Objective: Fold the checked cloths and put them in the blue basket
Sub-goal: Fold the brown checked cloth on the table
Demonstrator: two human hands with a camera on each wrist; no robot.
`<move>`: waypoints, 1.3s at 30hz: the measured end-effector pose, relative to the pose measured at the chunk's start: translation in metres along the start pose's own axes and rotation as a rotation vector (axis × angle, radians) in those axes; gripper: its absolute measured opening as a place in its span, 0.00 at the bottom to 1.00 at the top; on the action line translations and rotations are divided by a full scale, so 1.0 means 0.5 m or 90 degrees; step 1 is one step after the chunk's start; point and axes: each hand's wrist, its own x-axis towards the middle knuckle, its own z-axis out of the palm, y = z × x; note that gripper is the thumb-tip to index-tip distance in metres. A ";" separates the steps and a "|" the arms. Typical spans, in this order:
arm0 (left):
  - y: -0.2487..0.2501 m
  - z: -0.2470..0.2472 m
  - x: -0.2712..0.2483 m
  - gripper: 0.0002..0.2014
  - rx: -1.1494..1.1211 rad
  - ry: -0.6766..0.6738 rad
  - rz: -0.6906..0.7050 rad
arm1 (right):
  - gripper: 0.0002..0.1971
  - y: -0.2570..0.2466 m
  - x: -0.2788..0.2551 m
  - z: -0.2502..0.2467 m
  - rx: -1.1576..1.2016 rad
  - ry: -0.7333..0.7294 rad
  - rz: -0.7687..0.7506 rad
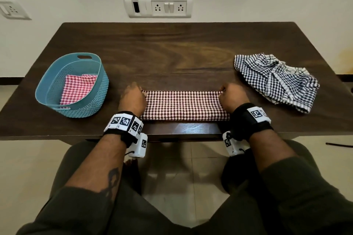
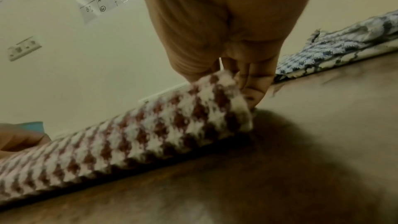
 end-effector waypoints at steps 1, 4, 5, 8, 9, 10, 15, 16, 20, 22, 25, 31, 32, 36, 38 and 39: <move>0.001 -0.002 -0.001 0.16 0.001 -0.003 -0.003 | 0.12 -0.005 -0.005 -0.003 -0.020 0.003 -0.004; 0.011 -0.023 -0.009 0.23 0.030 0.001 0.030 | 0.17 -0.026 -0.022 -0.021 -0.065 0.027 -0.035; 0.016 -0.032 -0.014 0.23 0.051 0.004 0.060 | 0.17 -0.037 -0.031 -0.025 -0.068 0.037 -0.062; 0.037 -0.038 -0.042 0.16 0.099 -0.047 0.185 | 0.19 -0.088 -0.069 -0.014 -0.064 -0.035 -0.165; 0.043 -0.028 -0.055 0.16 0.110 -0.081 0.227 | 0.21 -0.104 -0.082 -0.001 -0.076 -0.087 -0.205; 0.049 -0.015 -0.067 0.17 0.124 -0.114 0.266 | 0.24 -0.118 -0.095 0.014 -0.094 -0.137 -0.239; 0.052 0.044 -0.092 0.29 0.233 -0.222 0.285 | 0.36 -0.109 -0.111 0.072 -0.179 -0.245 -0.209; 0.048 0.046 -0.090 0.31 0.239 -0.226 0.275 | 0.38 -0.099 -0.111 0.078 -0.195 -0.246 -0.187; 0.012 0.053 -0.079 0.37 0.246 -0.227 0.233 | 0.48 -0.055 -0.108 0.083 -0.229 -0.223 -0.114; -0.008 0.051 -0.077 0.40 0.248 -0.216 0.220 | 0.49 -0.037 -0.107 0.077 -0.229 -0.208 -0.094; -0.025 0.037 -0.078 0.41 0.277 -0.212 0.187 | 0.48 -0.016 -0.112 0.065 -0.242 -0.190 -0.066; 0.073 0.061 -0.129 0.34 0.249 -0.161 0.331 | 0.39 -0.091 -0.137 0.080 -0.196 -0.166 -0.222; 0.083 0.074 -0.141 0.33 0.240 -0.190 0.338 | 0.38 -0.098 -0.144 0.089 -0.187 -0.195 -0.226; 0.042 0.073 -0.135 0.32 0.221 -0.217 0.263 | 0.38 -0.043 -0.126 0.083 -0.214 -0.207 -0.159; 0.001 0.053 -0.120 0.33 0.232 -0.208 0.225 | 0.39 -0.010 -0.113 0.066 -0.213 -0.194 -0.105; -0.014 0.042 -0.113 0.33 0.245 -0.211 0.207 | 0.39 -0.001 -0.113 0.060 -0.209 -0.192 -0.087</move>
